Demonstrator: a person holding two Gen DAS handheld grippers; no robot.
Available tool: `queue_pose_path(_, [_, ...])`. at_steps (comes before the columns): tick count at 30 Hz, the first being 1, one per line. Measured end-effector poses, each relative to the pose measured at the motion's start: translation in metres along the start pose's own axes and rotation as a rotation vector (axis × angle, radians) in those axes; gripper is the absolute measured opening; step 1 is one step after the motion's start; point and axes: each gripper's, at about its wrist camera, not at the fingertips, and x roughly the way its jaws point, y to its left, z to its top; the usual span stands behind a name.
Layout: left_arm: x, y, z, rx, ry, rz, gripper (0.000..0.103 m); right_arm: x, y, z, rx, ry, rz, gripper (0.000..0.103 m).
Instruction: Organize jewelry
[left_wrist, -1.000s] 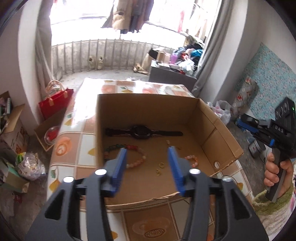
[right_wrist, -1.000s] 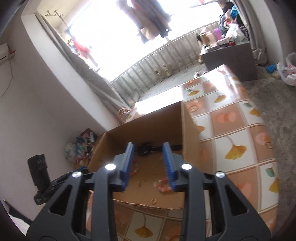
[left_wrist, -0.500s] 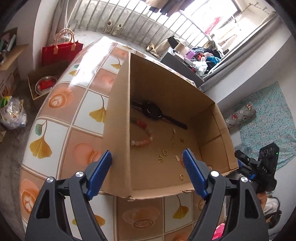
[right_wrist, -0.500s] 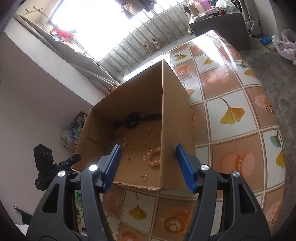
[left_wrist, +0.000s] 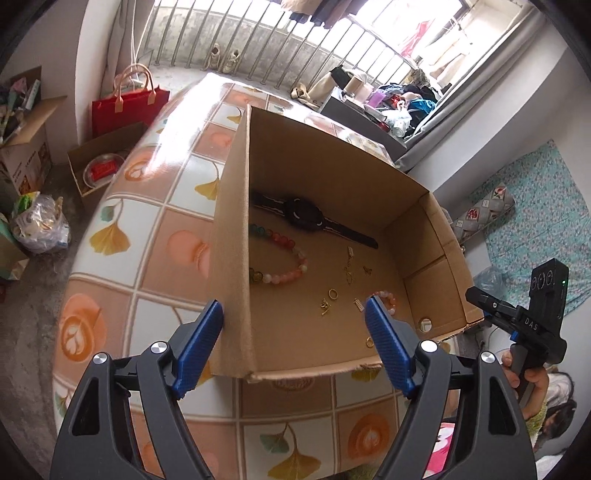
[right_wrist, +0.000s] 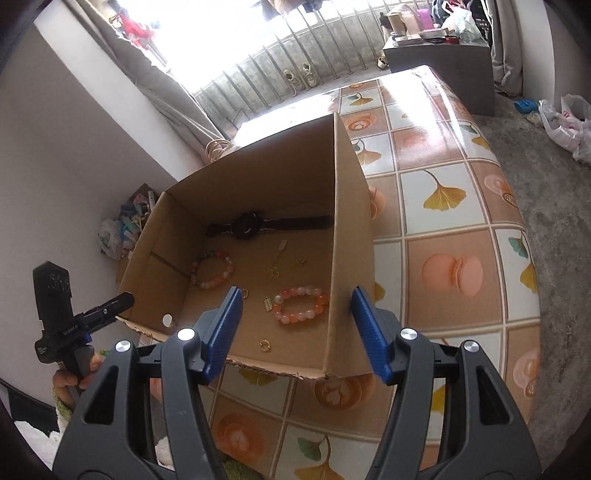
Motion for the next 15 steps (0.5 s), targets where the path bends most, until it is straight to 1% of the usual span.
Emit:
queue_pose_path(1, [-0.006, -0.003, -0.002, 0.016, -0.023, 0.036, 0.076, -0.005, 0.004, -0.003, -0.004, -0.013, -0.013, 0.059])
queue_pose_path(2, [-0.017, -0.009, -0.005, 0.049, -0.066, 0.098, 0.077, -0.012, 0.009, -0.006, -0.012, -0.033, -0.034, 0.059])
queue_pose_path(3, [-0.024, -0.013, -0.007, 0.072, -0.096, 0.138, 0.078, -0.021, 0.016, -0.009, -0.028, -0.061, -0.061, 0.064])
queue_pose_path(4, [-0.035, -0.020, -0.010, 0.102, -0.134, 0.180, 0.083, -0.028, 0.021, -0.011, -0.043, -0.085, -0.086, 0.067])
queue_pose_path(5, [-0.043, -0.025, -0.014, 0.121, -0.161, 0.208, 0.089, -0.039, 0.031, -0.016, -0.071, -0.123, -0.118, 0.073])
queue_pose_path(8, [-0.055, -0.039, -0.023, 0.163, -0.199, 0.253, 0.095, -0.061, 0.057, -0.028, -0.143, -0.189, -0.173, 0.085])
queue_pose_path(11, [-0.062, -0.054, -0.030, 0.204, -0.211, 0.284, 0.096, -0.067, 0.073, -0.039, -0.186, -0.201, -0.222, 0.088])
queue_pose_path(12, [-0.063, -0.059, -0.032, 0.208, -0.217, 0.293, 0.096, -0.068, 0.079, -0.044, -0.194, -0.202, -0.240, 0.090])
queue_pose_path(15, [-0.065, -0.065, -0.038, 0.191, -0.224, 0.321, 0.096, -0.064, 0.089, -0.056, -0.208, -0.200, -0.275, 0.091])
